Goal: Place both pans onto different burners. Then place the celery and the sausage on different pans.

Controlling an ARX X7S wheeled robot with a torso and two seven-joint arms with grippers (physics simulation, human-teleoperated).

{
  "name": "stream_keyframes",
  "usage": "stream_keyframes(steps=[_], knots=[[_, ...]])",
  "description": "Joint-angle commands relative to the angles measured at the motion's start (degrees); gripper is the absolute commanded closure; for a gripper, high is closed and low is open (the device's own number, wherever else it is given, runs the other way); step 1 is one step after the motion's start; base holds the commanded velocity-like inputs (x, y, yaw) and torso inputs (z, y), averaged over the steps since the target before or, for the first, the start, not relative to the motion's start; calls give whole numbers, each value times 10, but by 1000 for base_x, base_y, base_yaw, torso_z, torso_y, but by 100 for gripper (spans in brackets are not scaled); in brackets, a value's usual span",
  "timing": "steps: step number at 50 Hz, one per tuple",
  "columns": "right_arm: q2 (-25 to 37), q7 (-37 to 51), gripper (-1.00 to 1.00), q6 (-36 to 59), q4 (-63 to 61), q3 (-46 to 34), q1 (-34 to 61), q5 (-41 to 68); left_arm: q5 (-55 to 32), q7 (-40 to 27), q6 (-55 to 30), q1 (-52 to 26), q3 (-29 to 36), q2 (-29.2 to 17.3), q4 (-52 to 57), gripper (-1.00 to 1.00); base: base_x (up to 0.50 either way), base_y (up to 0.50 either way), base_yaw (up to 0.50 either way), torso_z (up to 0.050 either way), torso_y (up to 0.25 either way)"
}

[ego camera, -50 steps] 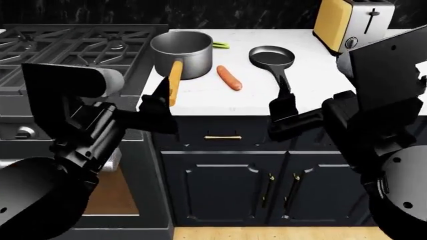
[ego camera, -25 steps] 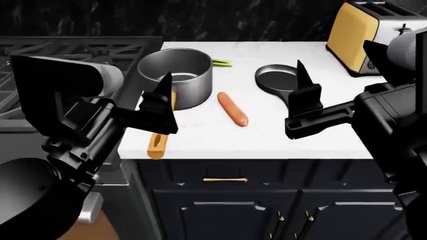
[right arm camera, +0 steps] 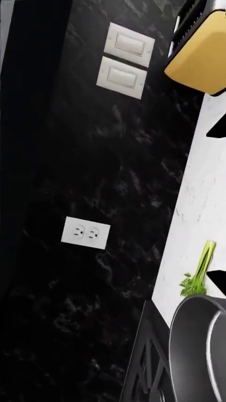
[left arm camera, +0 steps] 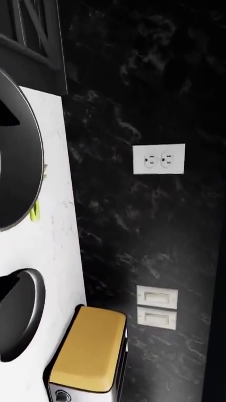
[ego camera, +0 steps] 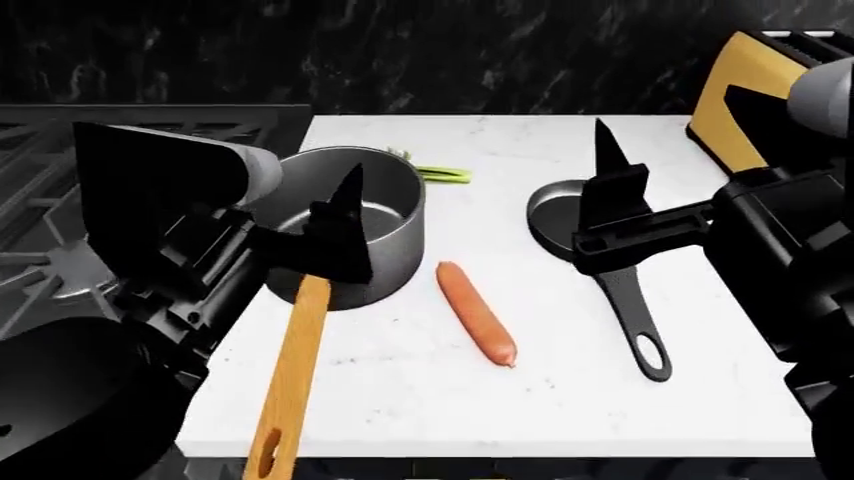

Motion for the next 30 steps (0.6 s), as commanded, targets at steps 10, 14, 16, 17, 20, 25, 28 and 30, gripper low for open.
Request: stream_keyframes(steps=[10,14,16,17,20,25,28,30], knots=[[20,60,-100,-44,31,-25,-48,32,-31,-26,10,5,2,-13,0,-100,182,0,0,0,1],[31,97,-100,-30,58,-54,-39,4,-28,-25,17,6,6,-15,-5,-100,0,0,0,0,0],[33,106,-100,-35,79,-62,-37,10,-25,-22,22,7,7,-17,-7,-100,0,0,0,0,0],[33,113,-100,-49,97,-62,-42,27,-19,-21,27,9,8,-17,-12,-100,0,0,0,0,0],[31,113,-100,-59,129,-72,-34,48,-13,-18,35,11,8,-19,-19,-100,0,0,0,0,0],[21,71,-100,-56,177,-79,-33,45,-16,-18,42,12,6,-21,-21,-100,0,0,0,0,0],[21,30,-100,-46,199,-72,-38,16,-6,-14,50,9,11,-23,-27,-100,0,0,0,0,0],[18,-20,-100,-41,203,-59,-48,-22,-7,-15,51,7,12,-23,-27,-100,0,0,0,0,0]])
